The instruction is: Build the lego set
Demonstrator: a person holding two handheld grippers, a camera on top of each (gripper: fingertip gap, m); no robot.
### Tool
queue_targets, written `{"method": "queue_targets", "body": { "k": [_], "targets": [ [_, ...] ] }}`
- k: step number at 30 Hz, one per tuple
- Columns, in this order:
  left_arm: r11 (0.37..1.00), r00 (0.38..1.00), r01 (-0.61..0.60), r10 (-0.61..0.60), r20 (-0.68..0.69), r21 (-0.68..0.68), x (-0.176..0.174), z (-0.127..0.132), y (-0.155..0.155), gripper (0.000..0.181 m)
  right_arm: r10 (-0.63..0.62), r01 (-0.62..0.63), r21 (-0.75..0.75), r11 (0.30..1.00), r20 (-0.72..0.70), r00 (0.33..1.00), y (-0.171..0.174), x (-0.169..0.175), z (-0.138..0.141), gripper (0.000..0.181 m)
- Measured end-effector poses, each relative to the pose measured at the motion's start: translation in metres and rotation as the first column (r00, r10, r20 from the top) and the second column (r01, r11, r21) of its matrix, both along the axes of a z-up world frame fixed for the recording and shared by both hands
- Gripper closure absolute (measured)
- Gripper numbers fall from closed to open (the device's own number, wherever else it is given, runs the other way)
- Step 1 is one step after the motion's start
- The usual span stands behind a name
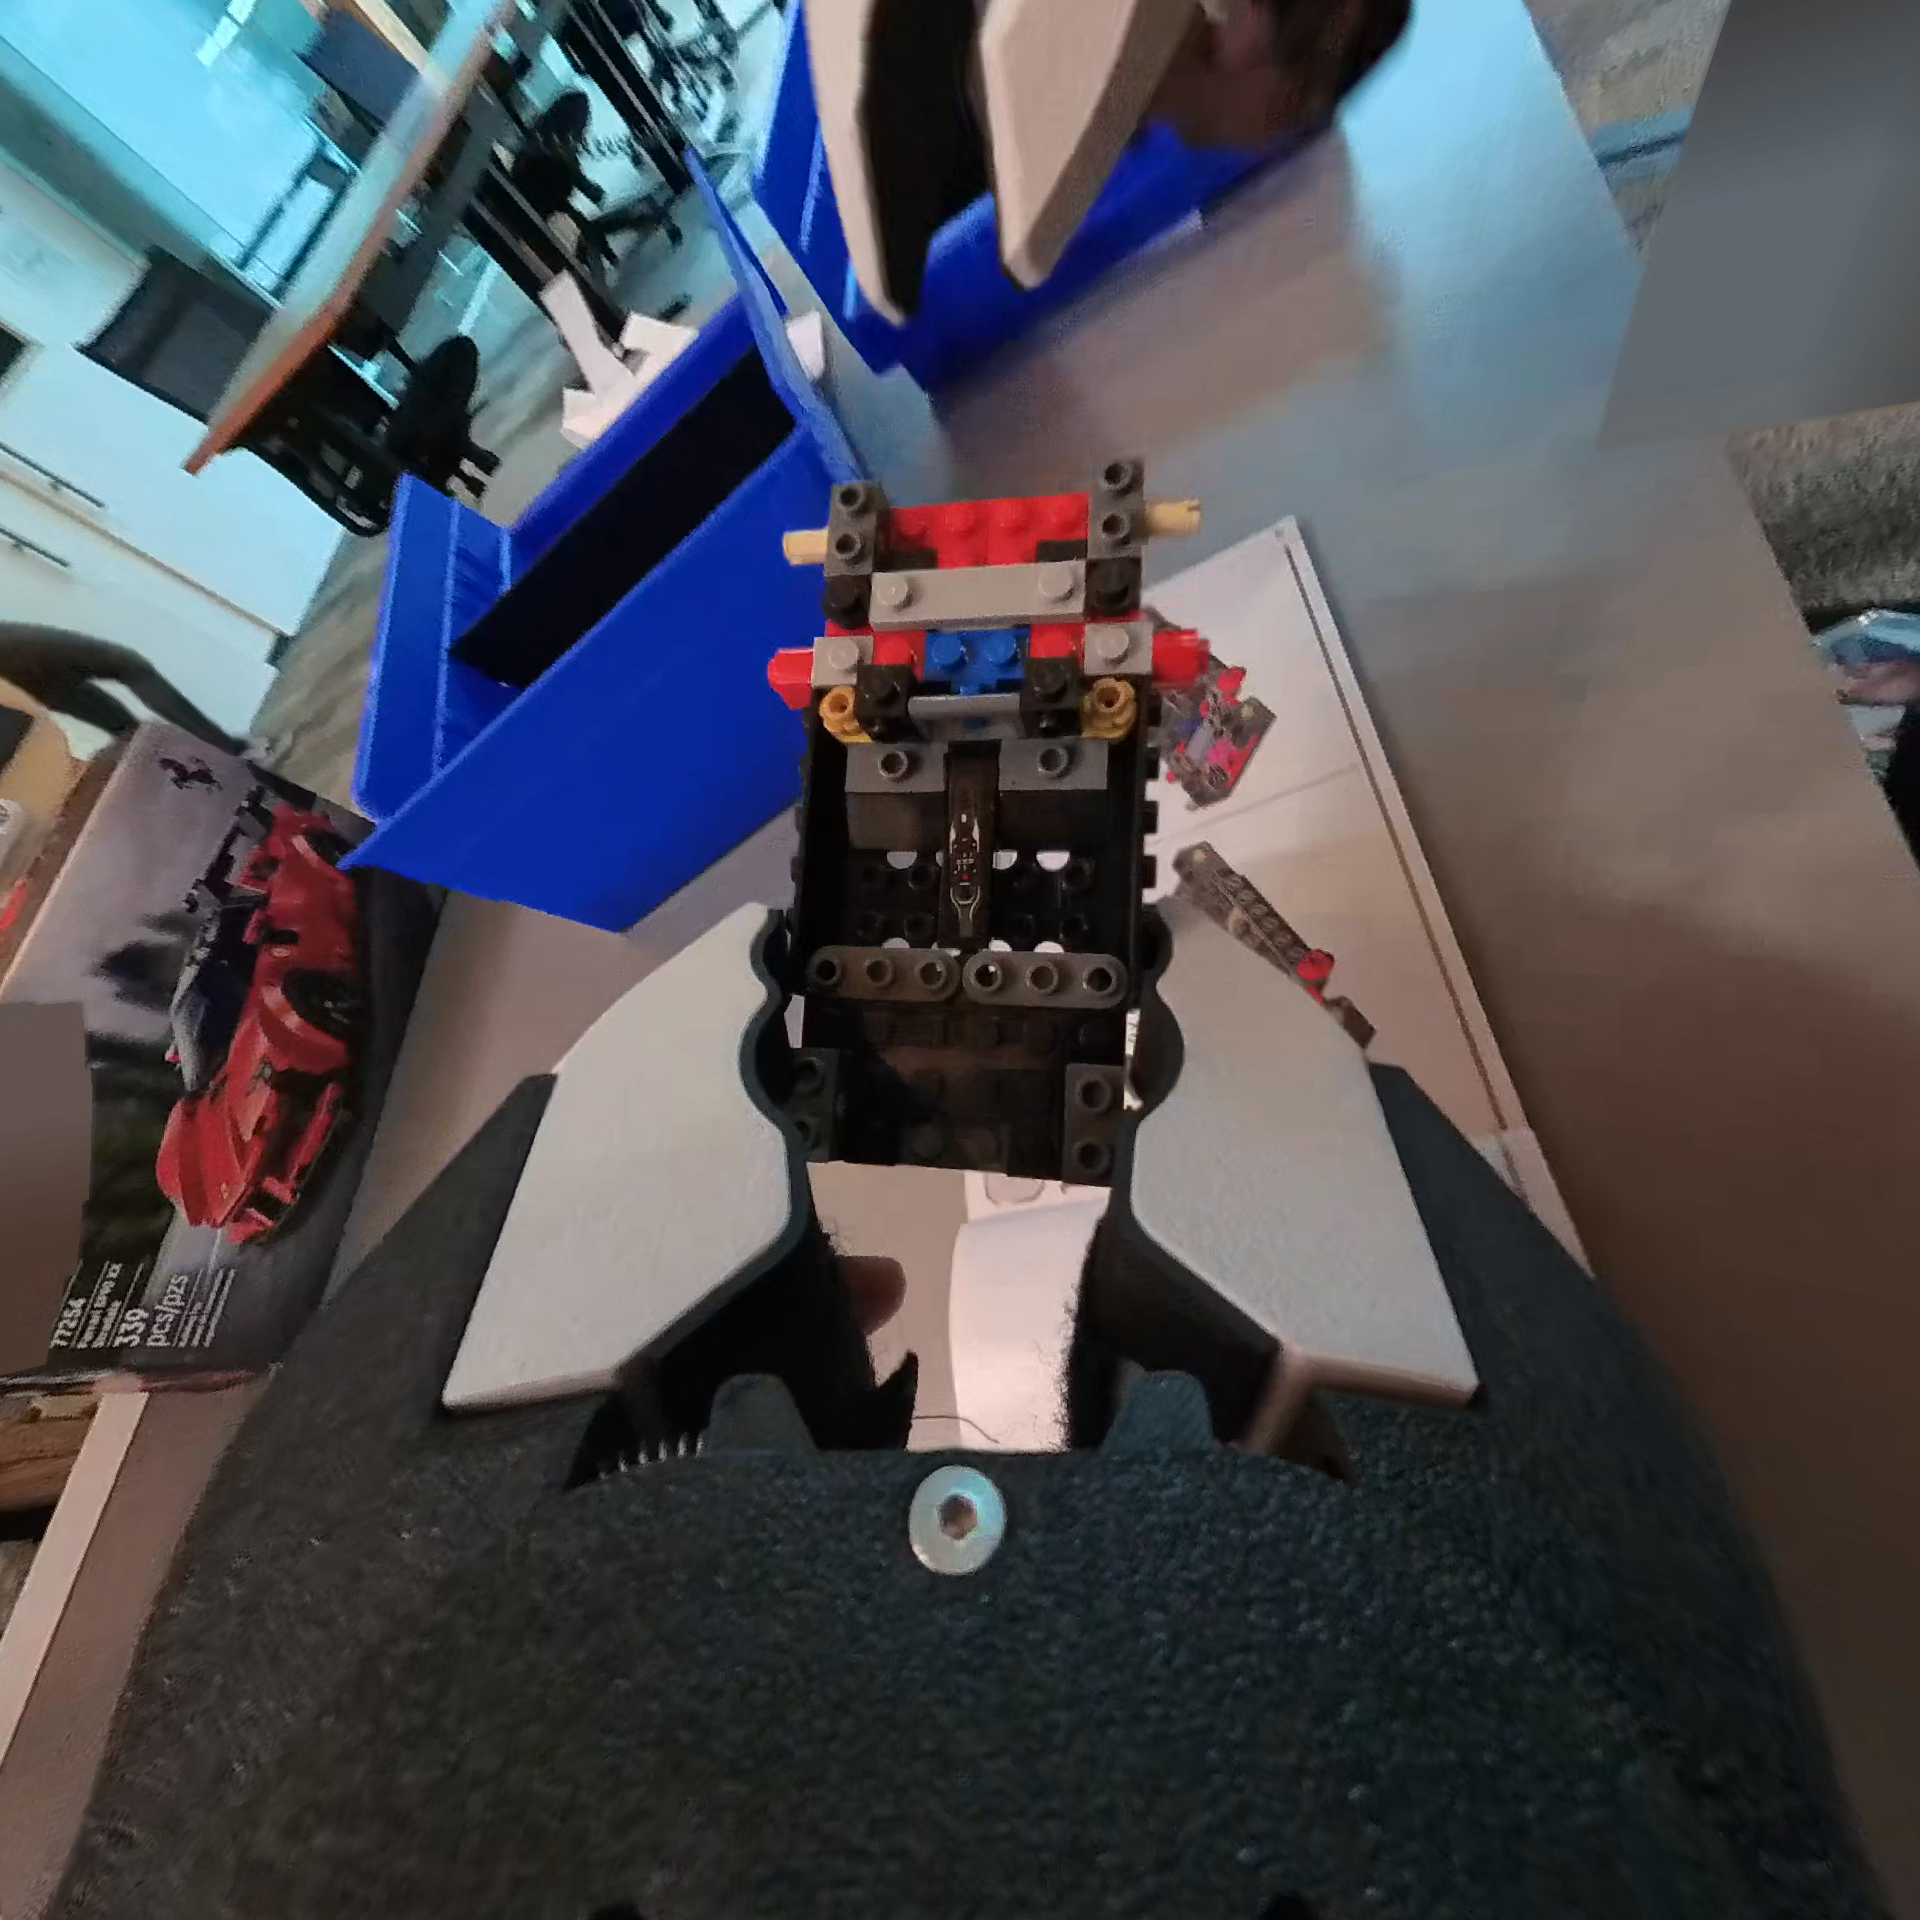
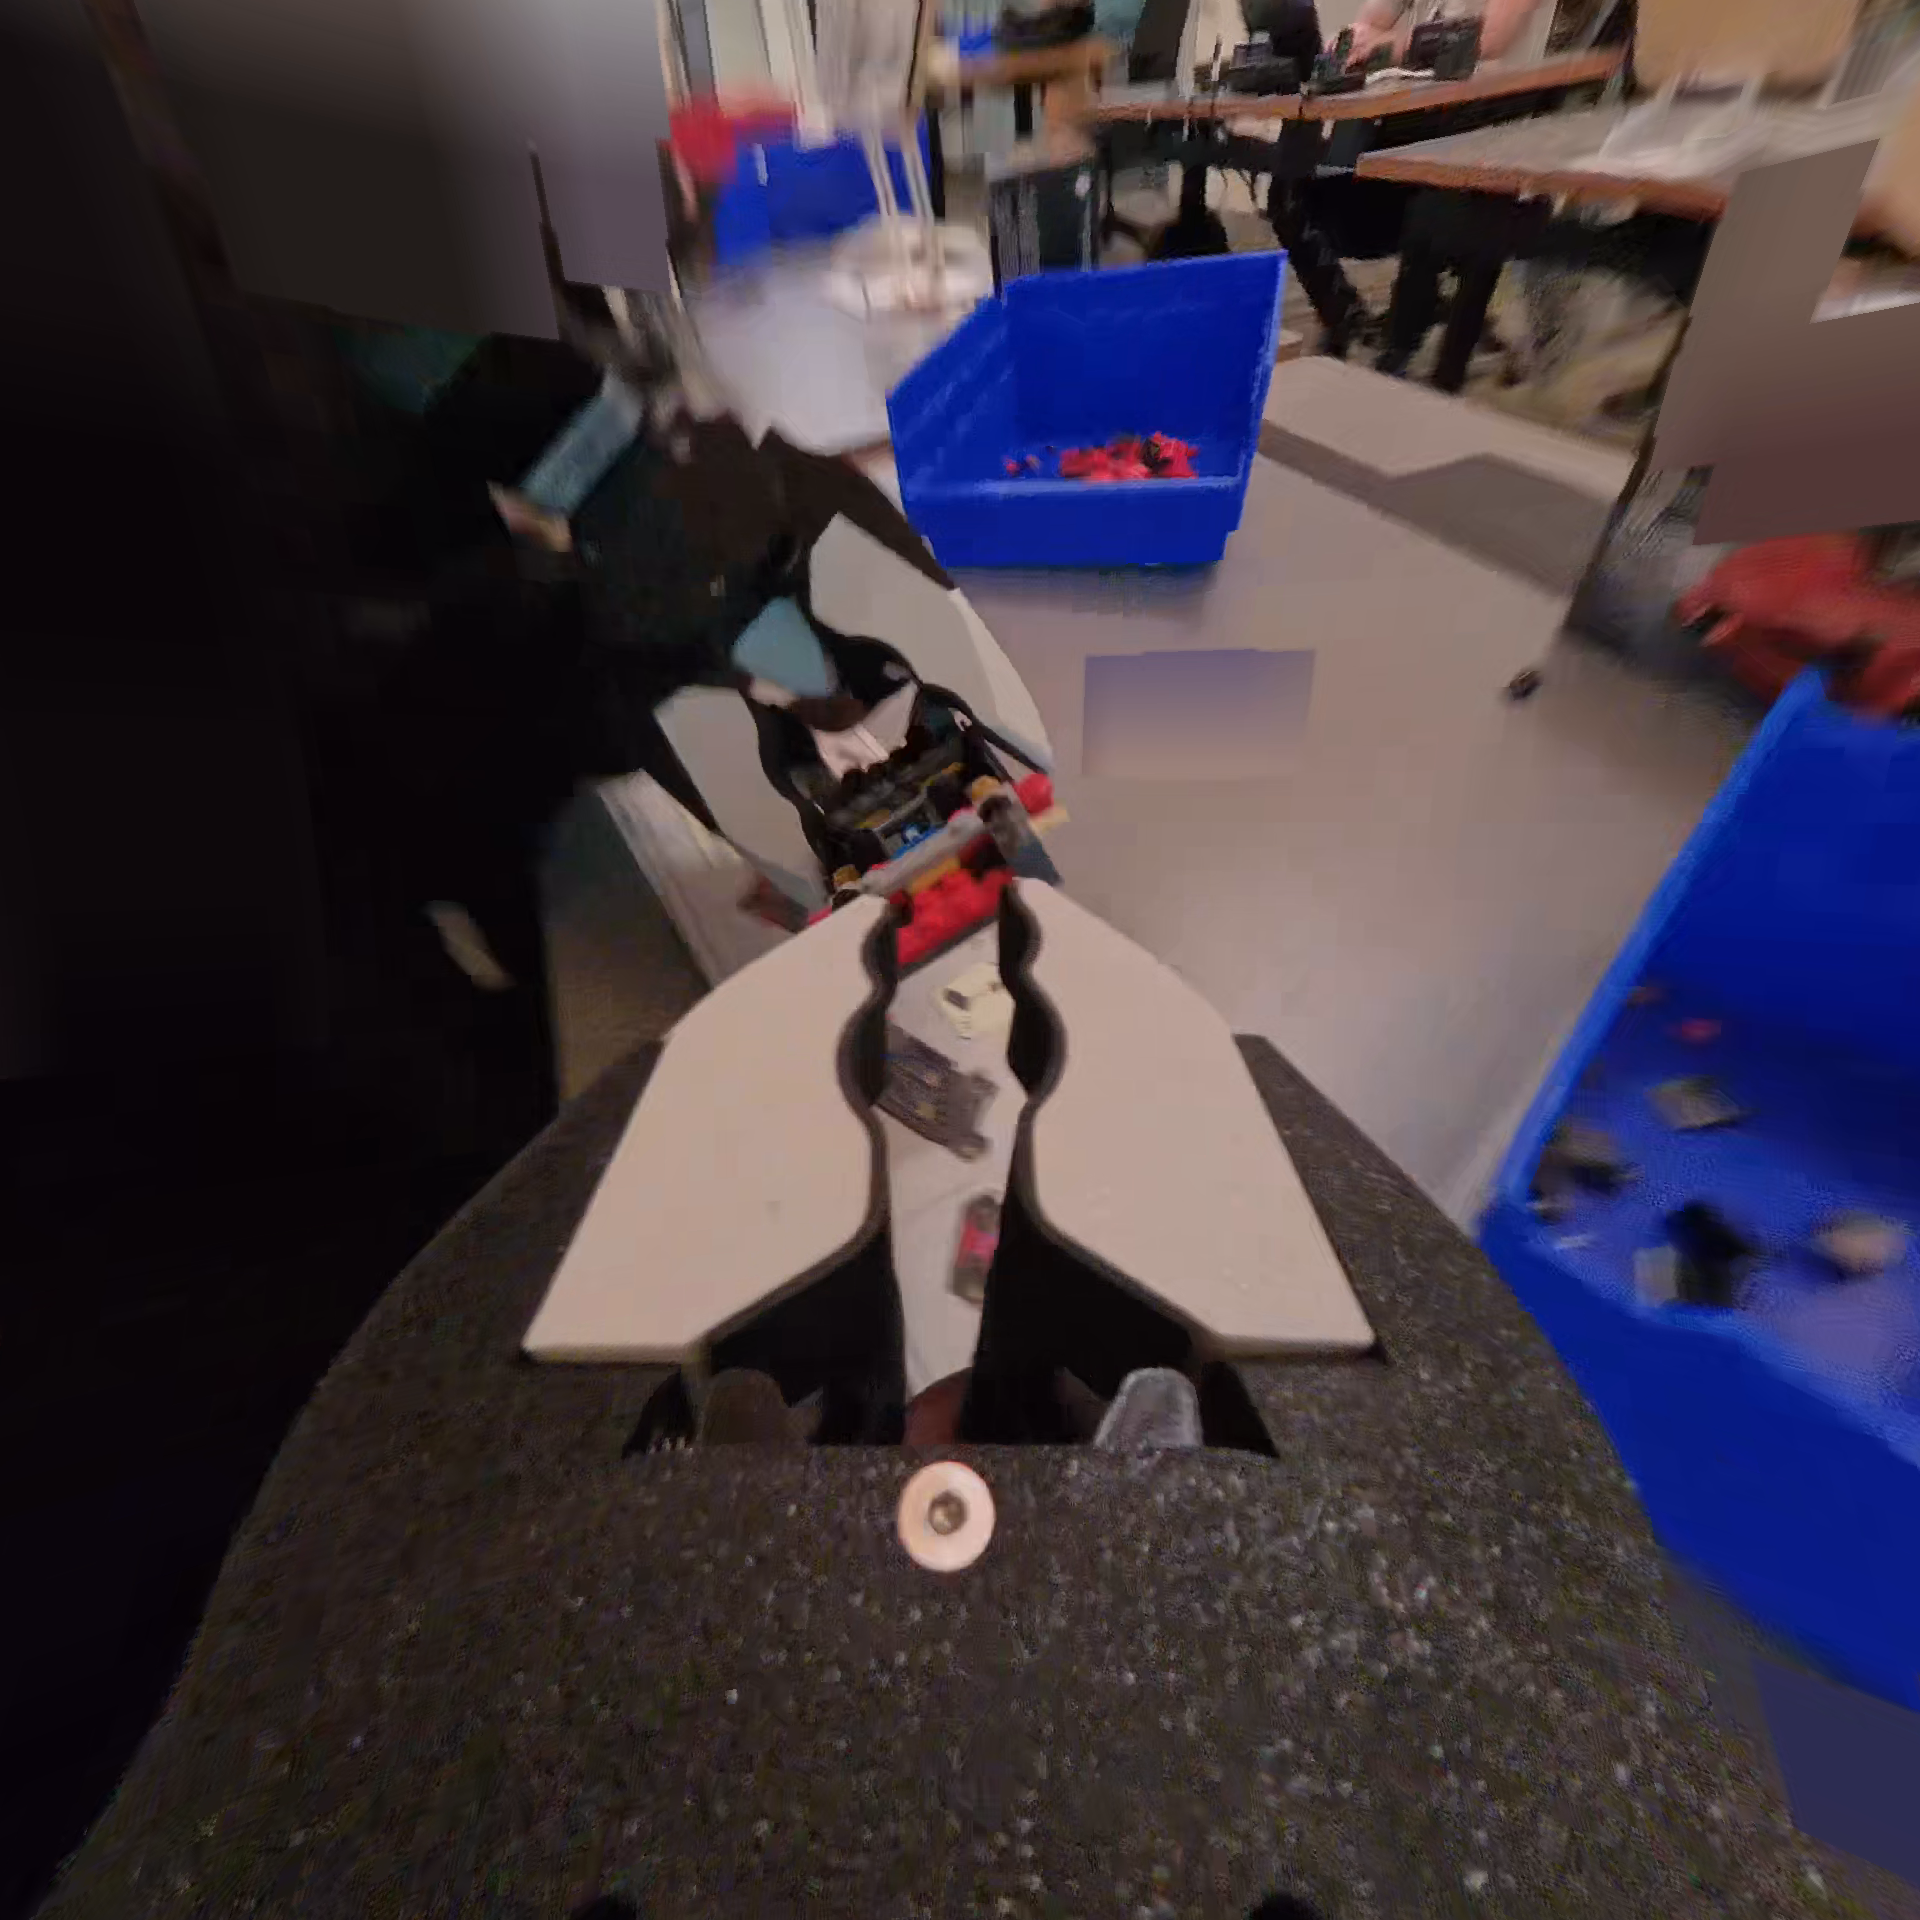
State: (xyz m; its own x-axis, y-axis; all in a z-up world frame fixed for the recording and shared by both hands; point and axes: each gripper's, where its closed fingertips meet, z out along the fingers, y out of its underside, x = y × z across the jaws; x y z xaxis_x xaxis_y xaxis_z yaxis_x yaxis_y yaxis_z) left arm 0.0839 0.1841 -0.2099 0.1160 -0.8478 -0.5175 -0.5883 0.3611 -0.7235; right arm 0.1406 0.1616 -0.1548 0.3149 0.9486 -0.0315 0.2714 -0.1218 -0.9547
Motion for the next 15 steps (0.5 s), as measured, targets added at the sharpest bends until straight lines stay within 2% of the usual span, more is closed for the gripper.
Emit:
{"method": "queue_targets", "body": {
  "k": [2,4,6,9,12,15],
  "targets": [
    [0.999,0.999,0.016,-0.017,-0.032,-0.041,0.001,-0.004,-0.005,0.118,0.022,-0.044,0.116,0.992,0.186,0.982,-0.008,-0.012,-0.001,0.172],
    [0.997,0.999,0.027,-0.03,-0.041,-0.072,0.003,-0.006,-0.009,0.118,0.097,-0.117,0.062,0.991,0.262,0.96,-0.017,-0.026,-0.003,0.177],
    [0.995,0.998,0.031,-0.036,-0.052,-0.099,0.005,-0.008,-0.011,0.118,0.144,-0.158,0.02,0.987,0.308,0.94,-0.019,-0.036,-0.008,0.178],
    [0.994,0.997,0.031,-0.038,-0.062,-0.108,0.005,-0.009,-0.013,0.118,0.092,-0.115,0.039,0.993,0.382,0.919,-0.007,-0.039,-0.015,0.166],
    [0.993,0.997,0.034,-0.043,-0.069,-0.117,0.005,-0.01,-0.014,0.118,0.182,-0.187,-0.025,0.982,0.394,0.901,-0.021,-0.044,-0.02,0.171],
    [0.992,0.996,0.038,-0.047,-0.07,-0.122,0.004,-0.011,-0.015,0.118,0.13,-0.128,-0.032,0.991,0.386,0.913,-0.012,-0.043,-0.021,0.169]
  ]
}}
